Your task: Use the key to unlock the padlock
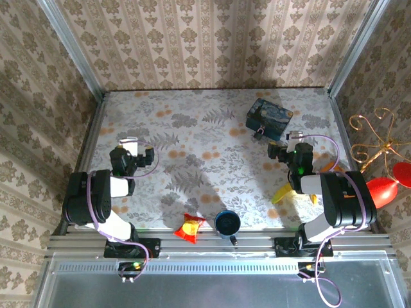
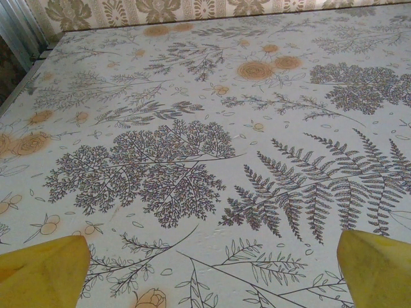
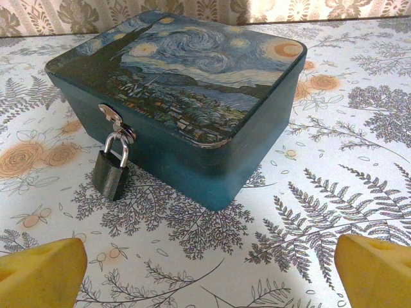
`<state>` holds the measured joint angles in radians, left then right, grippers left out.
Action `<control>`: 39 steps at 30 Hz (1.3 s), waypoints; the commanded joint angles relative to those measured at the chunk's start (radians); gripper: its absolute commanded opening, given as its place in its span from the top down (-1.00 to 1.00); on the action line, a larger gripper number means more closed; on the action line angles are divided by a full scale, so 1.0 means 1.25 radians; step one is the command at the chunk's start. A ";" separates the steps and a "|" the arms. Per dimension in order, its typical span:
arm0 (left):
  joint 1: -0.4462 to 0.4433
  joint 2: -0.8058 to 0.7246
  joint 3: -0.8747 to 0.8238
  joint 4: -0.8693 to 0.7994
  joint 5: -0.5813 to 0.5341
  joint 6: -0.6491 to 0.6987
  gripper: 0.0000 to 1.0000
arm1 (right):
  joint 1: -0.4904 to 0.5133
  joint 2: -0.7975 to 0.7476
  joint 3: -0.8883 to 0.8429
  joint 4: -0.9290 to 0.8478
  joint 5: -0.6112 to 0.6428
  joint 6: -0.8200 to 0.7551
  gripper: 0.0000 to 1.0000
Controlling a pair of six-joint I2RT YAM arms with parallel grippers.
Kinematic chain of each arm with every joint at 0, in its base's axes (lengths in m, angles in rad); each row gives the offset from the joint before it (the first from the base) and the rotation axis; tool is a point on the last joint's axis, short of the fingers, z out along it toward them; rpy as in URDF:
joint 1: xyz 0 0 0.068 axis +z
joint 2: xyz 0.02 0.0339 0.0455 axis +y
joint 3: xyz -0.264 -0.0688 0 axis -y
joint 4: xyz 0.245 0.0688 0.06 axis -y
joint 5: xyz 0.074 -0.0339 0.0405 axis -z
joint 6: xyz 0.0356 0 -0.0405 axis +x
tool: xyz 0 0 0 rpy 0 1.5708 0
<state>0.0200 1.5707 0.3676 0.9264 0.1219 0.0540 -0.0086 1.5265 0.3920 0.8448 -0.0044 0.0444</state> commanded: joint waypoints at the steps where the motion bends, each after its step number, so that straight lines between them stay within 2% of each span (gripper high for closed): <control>1: -0.004 -0.012 0.016 0.003 -0.007 0.013 -1.00 | 0.003 0.001 0.015 -0.002 0.013 -0.005 -1.00; 10: -0.004 -0.011 0.016 0.003 -0.008 0.012 -1.00 | 0.003 0.001 0.015 -0.002 0.013 -0.005 -1.00; 14: -0.003 -0.024 0.008 0.012 -0.037 -0.001 -1.00 | 0.003 0.000 0.014 -0.001 0.013 -0.005 -1.00; 20: 0.003 -0.116 -0.011 -0.032 -0.053 -0.013 -1.00 | 0.004 0.000 0.015 0.001 0.014 -0.005 -1.00; 24: 0.003 -0.200 -0.017 -0.089 -0.064 -0.015 -1.00 | 0.004 -0.037 0.033 -0.065 0.037 0.004 -1.00; 28: 0.002 -0.303 -0.002 -0.176 -0.100 -0.061 -1.00 | 0.007 -0.079 0.021 -0.080 0.063 0.010 -1.00; 32: -0.001 -0.394 0.061 -0.356 -0.131 -0.148 -1.00 | 0.009 -0.166 0.064 -0.244 0.114 0.055 -1.00; 35: -0.010 -0.435 0.117 -0.505 -0.116 -0.190 -1.00 | 0.017 -0.203 0.089 -0.342 0.133 0.077 -1.00; 39: -0.043 -0.464 0.181 -0.704 -0.169 -0.266 -1.00 | 0.045 -0.235 0.129 -0.463 0.174 0.099 -1.00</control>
<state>-0.0097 1.0172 0.5438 0.3050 -0.0395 -0.1711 0.0231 1.2606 0.5137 0.4458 0.1390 0.1238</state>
